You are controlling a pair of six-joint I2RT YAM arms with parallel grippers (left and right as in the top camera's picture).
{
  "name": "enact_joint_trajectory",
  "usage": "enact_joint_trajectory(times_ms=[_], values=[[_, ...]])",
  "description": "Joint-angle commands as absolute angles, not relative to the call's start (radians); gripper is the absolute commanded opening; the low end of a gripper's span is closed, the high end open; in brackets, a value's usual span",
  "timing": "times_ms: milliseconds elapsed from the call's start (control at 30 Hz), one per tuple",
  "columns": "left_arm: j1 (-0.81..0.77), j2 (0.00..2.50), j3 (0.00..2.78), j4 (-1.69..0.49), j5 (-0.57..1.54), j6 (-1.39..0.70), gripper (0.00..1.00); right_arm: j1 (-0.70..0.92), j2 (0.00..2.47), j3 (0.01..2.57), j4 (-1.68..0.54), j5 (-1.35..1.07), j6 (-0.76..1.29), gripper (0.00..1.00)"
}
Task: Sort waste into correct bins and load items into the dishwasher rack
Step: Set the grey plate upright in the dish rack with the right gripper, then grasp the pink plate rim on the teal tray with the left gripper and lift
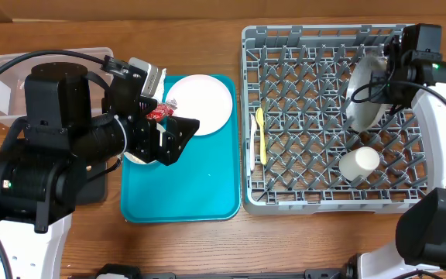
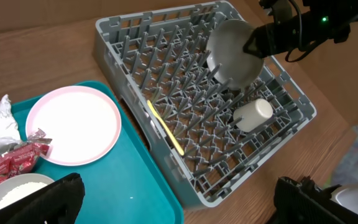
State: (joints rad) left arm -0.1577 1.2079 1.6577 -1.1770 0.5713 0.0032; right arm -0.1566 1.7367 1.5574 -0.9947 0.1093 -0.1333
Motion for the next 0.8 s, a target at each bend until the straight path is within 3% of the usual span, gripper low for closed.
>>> enact_joint_trajectory(times_ms=[0, 167, 433, 467, 633, 767], values=[[-0.163, 1.203, 1.673, -1.171, 0.571, 0.01, 1.0, -0.157, 1.687, 1.612, -0.988, 0.087, -0.077, 0.7], [-0.163, 1.205, 1.673, -1.171, 0.565, -0.022, 1.0, -0.157, 1.595, 1.692, -1.002, 0.06, -0.021, 0.79], [-0.164, 1.327, 1.646, -1.282, 0.347, -0.203, 0.98, -0.157, 1.344, 1.741, -1.102, -0.367, 0.084, 0.8], [-0.165, 1.386, 1.619, -1.286, 0.347, -0.25, 0.96, -0.157, 1.294, 1.741, -1.122, -0.509, 0.084, 1.0], [-0.199, 1.541, 1.545, -1.227, 0.361, -0.394, 0.88, -0.157, 1.222, 1.74, -1.139, -0.805, 0.083, 1.0], [-0.265, 1.686, 1.534, -1.156, 0.316, -0.538, 0.78, -0.157, 1.224, 1.74, -1.192, -0.825, 0.083, 1.0]])
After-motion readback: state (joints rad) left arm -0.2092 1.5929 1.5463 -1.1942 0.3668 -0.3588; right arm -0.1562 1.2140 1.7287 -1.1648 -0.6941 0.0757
